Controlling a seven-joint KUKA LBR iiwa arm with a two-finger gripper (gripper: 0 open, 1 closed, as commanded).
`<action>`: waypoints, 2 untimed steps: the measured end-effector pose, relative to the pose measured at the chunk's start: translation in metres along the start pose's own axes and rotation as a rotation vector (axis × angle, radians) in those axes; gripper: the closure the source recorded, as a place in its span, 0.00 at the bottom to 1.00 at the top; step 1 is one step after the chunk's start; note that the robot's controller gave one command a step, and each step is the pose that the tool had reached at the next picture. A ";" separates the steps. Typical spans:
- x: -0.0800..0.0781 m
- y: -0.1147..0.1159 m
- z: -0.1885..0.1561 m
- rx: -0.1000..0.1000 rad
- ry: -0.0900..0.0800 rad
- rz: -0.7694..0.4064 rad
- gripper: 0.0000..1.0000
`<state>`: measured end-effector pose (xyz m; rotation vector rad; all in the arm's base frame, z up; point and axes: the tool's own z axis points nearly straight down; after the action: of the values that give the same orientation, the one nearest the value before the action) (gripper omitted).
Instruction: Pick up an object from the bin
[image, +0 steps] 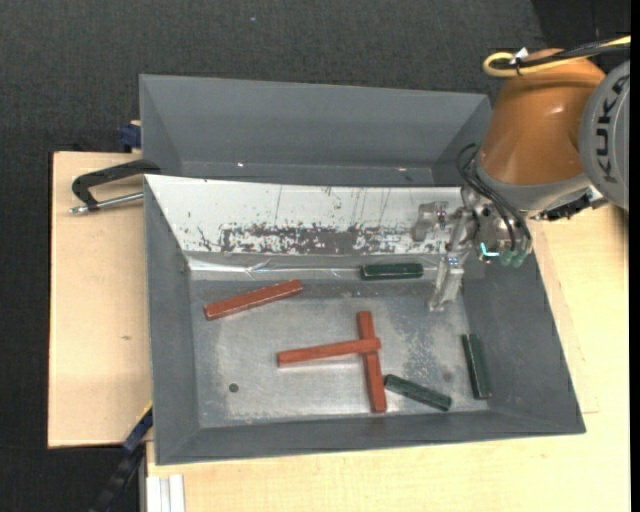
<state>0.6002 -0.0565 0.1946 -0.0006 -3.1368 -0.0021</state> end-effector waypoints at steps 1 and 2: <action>-0.002 0.000 -0.005 0.001 -0.009 -0.001 0.00; -0.001 0.001 -0.002 0.002 -0.012 -0.010 0.00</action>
Offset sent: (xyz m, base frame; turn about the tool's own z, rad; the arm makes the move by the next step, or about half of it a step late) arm -0.0242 0.0308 -0.1110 -0.2688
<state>0.6017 -0.0557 0.1968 0.0159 -3.1484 0.0005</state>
